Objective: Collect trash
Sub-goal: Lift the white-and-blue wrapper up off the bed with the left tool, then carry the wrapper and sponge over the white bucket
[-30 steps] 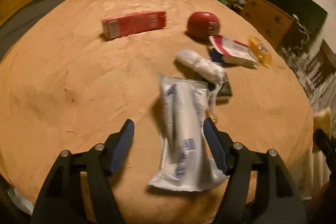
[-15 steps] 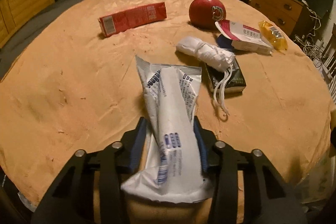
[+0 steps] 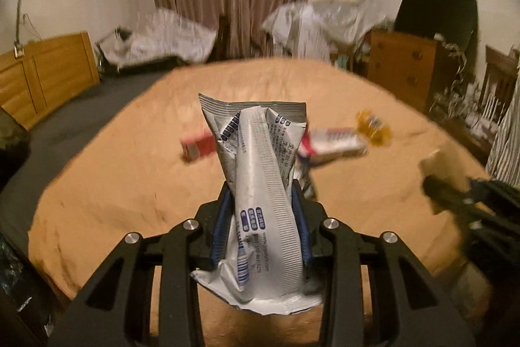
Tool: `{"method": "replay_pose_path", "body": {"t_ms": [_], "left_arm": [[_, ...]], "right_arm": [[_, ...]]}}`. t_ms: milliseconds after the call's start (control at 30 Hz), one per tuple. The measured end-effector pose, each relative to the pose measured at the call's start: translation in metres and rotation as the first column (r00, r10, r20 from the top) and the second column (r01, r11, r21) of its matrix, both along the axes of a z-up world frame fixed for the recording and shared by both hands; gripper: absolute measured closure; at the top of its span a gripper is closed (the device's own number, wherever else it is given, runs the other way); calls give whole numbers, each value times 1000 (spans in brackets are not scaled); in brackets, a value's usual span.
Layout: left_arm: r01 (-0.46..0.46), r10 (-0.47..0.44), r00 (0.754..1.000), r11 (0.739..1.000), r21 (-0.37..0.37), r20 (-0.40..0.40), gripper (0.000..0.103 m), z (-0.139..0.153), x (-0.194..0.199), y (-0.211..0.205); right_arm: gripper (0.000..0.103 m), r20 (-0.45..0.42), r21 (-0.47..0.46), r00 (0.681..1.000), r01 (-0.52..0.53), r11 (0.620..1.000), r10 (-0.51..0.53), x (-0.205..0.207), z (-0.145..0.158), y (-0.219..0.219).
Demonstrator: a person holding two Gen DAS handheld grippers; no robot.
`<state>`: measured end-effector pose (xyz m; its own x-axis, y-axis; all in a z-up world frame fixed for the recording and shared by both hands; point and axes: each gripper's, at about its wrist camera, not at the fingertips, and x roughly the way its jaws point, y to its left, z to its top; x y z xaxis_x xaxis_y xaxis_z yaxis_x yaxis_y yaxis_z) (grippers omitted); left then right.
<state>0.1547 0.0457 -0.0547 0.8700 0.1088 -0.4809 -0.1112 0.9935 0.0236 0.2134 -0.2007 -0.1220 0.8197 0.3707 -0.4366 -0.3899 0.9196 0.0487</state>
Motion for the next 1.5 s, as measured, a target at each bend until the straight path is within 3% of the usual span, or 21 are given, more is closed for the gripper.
{"method": "replay_pose_path", "body": {"t_ms": [100,300,667,967,1233,1500], "left_arm": [[4,-3,997,1000,-5,73,69,20,-16,-9],[9,-13,990,1000,30,139,69,32,-26,-24],[53,-58,987,998,38,147,69,28,-30,-43],[58,-63,986,998,34,155,69,29,-32,-36],[157,-161,972,987,33,169,69,37,-23,-70],[294,-294,944,956,21,151,69,38,-11,-129]], "right_arm": [[75,60,2,998,4,1000,-4,-15,18,1],[75,126,35,991,30,999,-35,-39,44,-6],[75,135,55,988,70,996,-77,-62,50,-22],[75,145,52,985,85,995,-92,-64,57,-25],[75,155,57,969,184,981,-191,-73,76,-81],[74,133,25,944,302,953,-303,-88,85,-160]]}}
